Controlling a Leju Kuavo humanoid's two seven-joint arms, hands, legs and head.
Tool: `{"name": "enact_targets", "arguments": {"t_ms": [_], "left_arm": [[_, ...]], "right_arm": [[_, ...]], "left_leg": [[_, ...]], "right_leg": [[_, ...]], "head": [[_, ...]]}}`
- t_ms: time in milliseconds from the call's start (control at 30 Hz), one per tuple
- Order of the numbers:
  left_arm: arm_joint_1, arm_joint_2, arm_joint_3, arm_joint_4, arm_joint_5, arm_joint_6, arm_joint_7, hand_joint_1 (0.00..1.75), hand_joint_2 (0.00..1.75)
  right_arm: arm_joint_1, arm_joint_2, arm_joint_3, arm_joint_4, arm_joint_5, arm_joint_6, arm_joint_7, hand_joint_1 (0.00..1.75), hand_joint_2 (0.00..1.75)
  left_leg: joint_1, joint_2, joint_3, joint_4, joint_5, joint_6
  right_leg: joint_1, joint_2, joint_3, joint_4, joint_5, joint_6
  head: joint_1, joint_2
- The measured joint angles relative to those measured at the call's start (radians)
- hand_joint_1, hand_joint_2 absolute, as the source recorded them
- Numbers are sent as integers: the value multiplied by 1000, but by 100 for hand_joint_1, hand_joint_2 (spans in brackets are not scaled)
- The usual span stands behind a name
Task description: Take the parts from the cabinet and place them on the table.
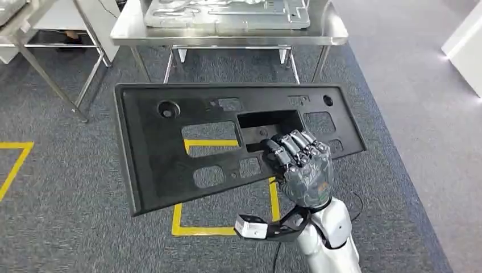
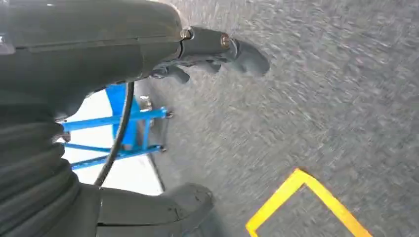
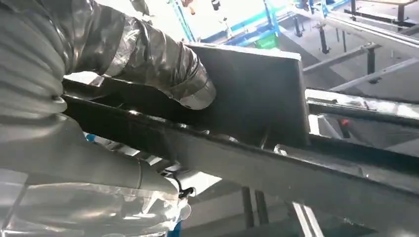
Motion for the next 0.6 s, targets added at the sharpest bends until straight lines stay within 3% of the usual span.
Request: {"name": "enact_targets", "arguments": {"t_ms": [33, 100, 133, 167, 200, 267, 300, 333, 367, 400, 467, 500, 533, 600], "left_arm": [[-2, 0, 0, 0, 0, 0, 0, 0, 175], [-5, 1, 0, 0, 0, 0, 0, 0, 175], [-5, 1, 0, 0, 0, 0, 0, 0, 175], [-3, 1, 0, 0, 0, 0, 0, 0, 175], [-1, 0, 0, 0, 0, -2, 0, 0, 175], [0, 0, 0, 0, 0, -1, 0, 0, 175], [0, 0, 0, 0, 0, -1, 0, 0, 175], [0, 0, 0, 0, 0, -1, 0, 0, 175], [-2, 0, 0, 0, 0, -1, 0, 0, 175], [-4, 0, 0, 0, 0, 0, 0, 0, 175], [-4, 0, 0, 0, -1, 0, 0, 0, 175], [-5, 1, 0, 0, -1, 0, 0, 0, 175], [-7, 0, 0, 0, -2, 0, 0, 0, 175], [-10, 0, 0, 0, -2, 0, -1, 0, 175]], "right_arm": [[-3, 0, 0, 0, -1, 0, 0, 175, 175], [-4, 0, 0, 0, 0, 0, 0, 175, 175], [0, 0, 0, 1, 0, 0, 0, 175, 175], [1, 0, 0, 1, 0, 0, 0, 175, 175], [1, 0, 0, 1, 0, 0, 0, 175, 175], [1, 0, 0, 1, 0, 0, 0, 175, 175], [1, 0, 0, 1, 0, 0, 0, 175, 175], [2, 0, 0, 3, 0, 0, 0, 175, 175], [2, 0, 0, 3, 0, 0, -1, 175, 175], [4, 0, 0, 3, 0, 0, -1, 175, 175], [3, 1, 0, 2, 0, 0, 1, 175, 175], [4, 1, 0, 1, 0, 0, 1, 175, 175], [0, 1, 0, 1, 0, 0, 1, 175, 175], [-2, 3, 0, 1, 0, 0, 1, 175, 175]], "left_leg": [[1, 1, 11, -5, -4, 5], [1, 0, 24, -6, -18, 9], [1, 0, 31, -6, -26, 7], [2, -1, 41, -6, -35, 5], [4, -2, 57, -6, -47, 0], [8, -2, 92, -6, -70, -8], [9, -1, 103, -7, -84, -13], [9, -1, 119, -5, -93, -21], [8, -1, 109, -11, -100, -31], [8, 1, 119, -16, -109, -38], [7, 1, 141, -6, -106, -48], [12, 2, 135, 19, -110, -49], [11, 2, 107, 79, -113, -51], [11, 2, 1, 228, -162, -56]], "right_leg": [[-1, -1, -21, 38, -10, 3], [-14, -1, -138, 202, -65, 16], [-18, -2, -184, 255, -86, 22], [-23, -2, -214, 272, -81, 26], [-26, -3, -219, 240, -45, 28], [-28, -5, -173, 92, 58, 30], [-28, -9, -149, 5, 130, 26], [-21, -11, -157, 3, 113, 23], [-15, -12, -154, -3, 87, 12], [-13, -11, -153, -2, 106, 4], [-16, -5, -133, -4, 93, -14], [-19, -6, -113, -13, 88, -21], [-17, -7, -99, -15, 79, -29], [-12, -6, -81, -15, 61, -36]], "head": [[-1, 0], [-1, 0], [-1, 0], [-1, 0], [-1, 0], [-1, 0], [-1, 0], [-1, 0], [1, 0], [1, 0], [0, 0], [0, 0], [1, 0], [0, 0]]}}
